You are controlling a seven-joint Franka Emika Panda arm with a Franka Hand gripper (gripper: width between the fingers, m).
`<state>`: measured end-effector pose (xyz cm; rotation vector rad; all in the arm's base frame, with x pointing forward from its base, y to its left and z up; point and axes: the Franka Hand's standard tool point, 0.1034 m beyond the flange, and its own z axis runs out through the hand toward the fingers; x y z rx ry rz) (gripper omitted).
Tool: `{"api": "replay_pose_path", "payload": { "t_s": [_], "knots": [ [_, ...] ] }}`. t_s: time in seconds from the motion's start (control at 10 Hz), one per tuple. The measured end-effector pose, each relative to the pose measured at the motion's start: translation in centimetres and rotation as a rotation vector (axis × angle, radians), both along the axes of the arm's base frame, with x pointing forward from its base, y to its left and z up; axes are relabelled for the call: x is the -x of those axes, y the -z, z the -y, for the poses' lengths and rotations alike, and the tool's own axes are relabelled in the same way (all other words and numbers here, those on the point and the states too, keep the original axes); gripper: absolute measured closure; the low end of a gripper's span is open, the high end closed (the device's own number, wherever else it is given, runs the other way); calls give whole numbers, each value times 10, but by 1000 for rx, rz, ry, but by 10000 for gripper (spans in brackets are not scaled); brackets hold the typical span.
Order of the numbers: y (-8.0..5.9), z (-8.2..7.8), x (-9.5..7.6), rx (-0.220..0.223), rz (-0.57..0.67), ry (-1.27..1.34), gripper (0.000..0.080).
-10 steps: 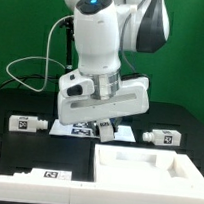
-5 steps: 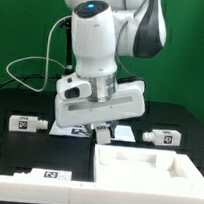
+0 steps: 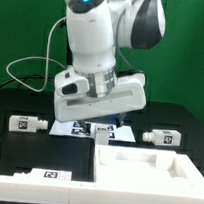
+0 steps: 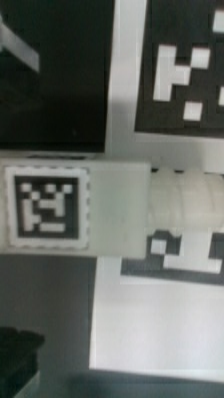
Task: Assemble one leg
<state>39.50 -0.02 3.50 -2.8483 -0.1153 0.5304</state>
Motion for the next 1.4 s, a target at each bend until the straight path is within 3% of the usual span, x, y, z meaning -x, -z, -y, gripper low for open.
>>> {"api": "replay_pose_path", "payload": {
  "t_s": [0.2, 0.6, 0.8, 0.9, 1.0, 1.1, 1.4],
  "knots": [
    [-19, 1, -16, -9, -222, -32, 159],
    [-13, -3, -14, -68, -472, -62, 151],
    [-10, -3, -18, -67, -475, -64, 151],
    [-13, 6, -18, 53, -528, -77, 151],
    [-7, 0, -23, 120, -531, -82, 151],
    [1, 2, -19, 101, -535, -74, 151],
    [1, 5, -19, 103, -536, -71, 151]
  ]
}}
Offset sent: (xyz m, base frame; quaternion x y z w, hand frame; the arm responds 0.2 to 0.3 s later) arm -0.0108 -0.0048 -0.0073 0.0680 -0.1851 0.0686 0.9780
